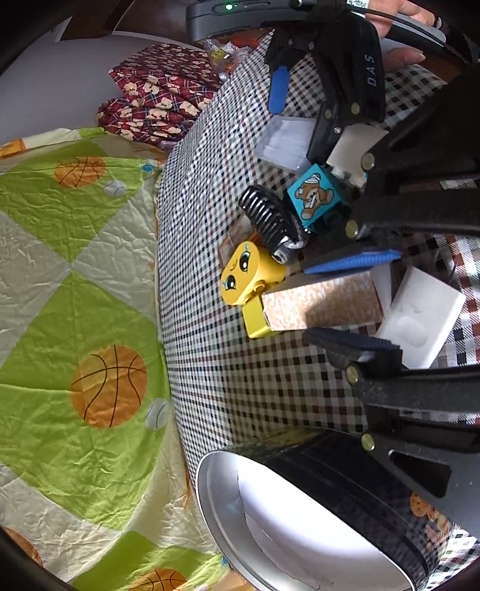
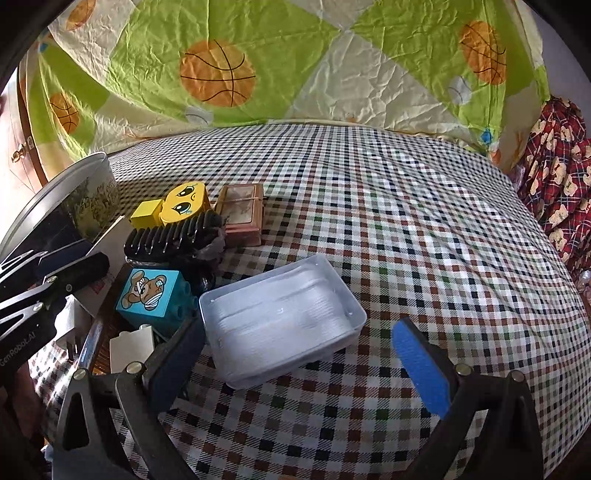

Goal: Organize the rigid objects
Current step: 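Close left tool on the white box while right tool grips the clear tray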

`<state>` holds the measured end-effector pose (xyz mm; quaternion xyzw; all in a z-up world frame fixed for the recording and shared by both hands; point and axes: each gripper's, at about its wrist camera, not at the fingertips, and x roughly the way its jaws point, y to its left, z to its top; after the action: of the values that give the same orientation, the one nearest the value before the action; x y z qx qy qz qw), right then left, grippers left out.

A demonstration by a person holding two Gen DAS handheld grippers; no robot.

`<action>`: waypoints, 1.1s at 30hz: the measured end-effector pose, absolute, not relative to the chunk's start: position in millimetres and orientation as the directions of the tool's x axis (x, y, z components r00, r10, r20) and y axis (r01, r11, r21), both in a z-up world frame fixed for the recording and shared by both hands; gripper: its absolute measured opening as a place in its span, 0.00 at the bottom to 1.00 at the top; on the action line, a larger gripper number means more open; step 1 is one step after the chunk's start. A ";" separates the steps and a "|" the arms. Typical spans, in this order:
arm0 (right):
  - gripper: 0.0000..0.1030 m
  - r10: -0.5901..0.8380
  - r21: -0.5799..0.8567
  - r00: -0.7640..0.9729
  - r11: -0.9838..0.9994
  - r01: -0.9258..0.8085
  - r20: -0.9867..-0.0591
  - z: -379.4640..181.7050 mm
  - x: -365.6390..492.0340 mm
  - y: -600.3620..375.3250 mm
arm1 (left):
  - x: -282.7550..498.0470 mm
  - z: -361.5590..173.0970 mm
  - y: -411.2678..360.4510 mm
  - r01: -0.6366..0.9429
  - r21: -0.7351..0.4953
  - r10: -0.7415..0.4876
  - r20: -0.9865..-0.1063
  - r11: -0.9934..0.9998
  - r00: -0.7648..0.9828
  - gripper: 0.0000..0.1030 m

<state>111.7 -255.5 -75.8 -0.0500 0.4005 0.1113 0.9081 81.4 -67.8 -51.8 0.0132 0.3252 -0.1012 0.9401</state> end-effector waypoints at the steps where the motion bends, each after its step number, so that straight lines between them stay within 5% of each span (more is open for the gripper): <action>1: 0.96 0.166 -0.005 0.653 0.968 -0.252 -0.739 -76.2 111.1 -254.8 | 80.1 -50.8 -67.0 0.196 -0.039 -0.180 -0.607 0.980 0.774 0.26; 5: 0.82 0.207 0.034 0.647 0.963 -0.269 -0.733 -76.7 109.7 -258.7 | 78.0 -48.6 -64.0 0.191 -0.045 -0.180 -0.590 0.981 0.787 0.26; 11: 0.82 0.150 -0.060 0.673 0.959 -0.278 -0.724 -75.6 104.8 -244.6 | 79.5 -49.0 -66.9 0.217 -0.035 -0.193 -0.602 0.976 0.775 0.25; 33: 0.81 0.176 0.003 0.835 0.979 -0.205 -0.522 -53.1 74.8 -266.7 | 58.7 -37.0 -53.1 0.156 -0.058 -0.165 -0.471 0.986 0.867 0.24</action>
<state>74.8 -266.7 -53.1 -0.0265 0.2697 0.0996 0.9574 58.7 -53.1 -37.0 -0.0092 0.2445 -0.0833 0.9660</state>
